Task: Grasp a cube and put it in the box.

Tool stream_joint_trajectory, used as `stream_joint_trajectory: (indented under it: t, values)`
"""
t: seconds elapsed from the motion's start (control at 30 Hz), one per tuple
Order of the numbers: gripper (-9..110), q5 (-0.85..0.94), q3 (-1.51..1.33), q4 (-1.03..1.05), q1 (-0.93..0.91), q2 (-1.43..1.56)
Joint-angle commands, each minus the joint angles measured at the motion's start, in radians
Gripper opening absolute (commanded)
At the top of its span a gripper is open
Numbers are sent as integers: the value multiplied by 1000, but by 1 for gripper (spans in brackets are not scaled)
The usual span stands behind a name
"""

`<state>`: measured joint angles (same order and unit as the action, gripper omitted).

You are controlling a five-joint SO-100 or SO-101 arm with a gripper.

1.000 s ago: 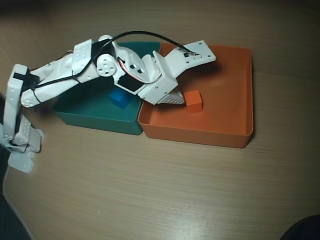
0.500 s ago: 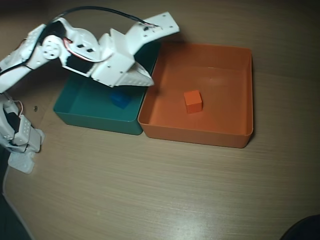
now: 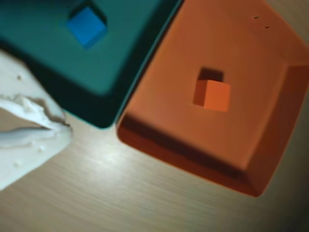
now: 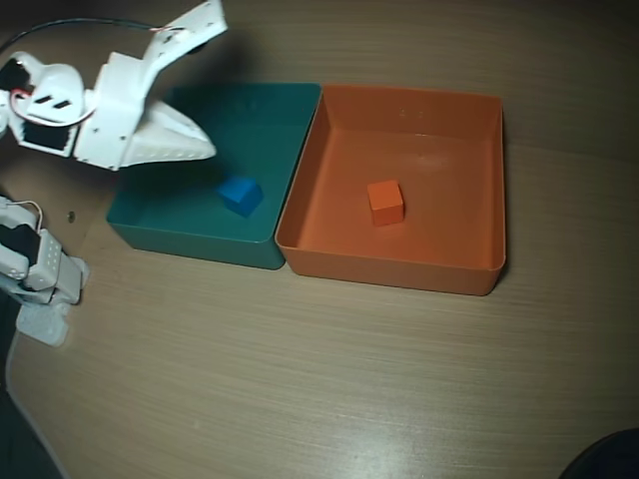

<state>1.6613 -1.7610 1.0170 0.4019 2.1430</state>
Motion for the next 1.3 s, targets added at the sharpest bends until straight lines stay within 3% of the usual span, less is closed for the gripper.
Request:
stream_joint_trajectory:
  t: [0.0,0.73,1.27]
  values:
    - [-5,6,-87,-18,-9,189]
    - [-5,6,-724,-18,-17,908]
    - [-5,6,-923,-20,-253,1180]
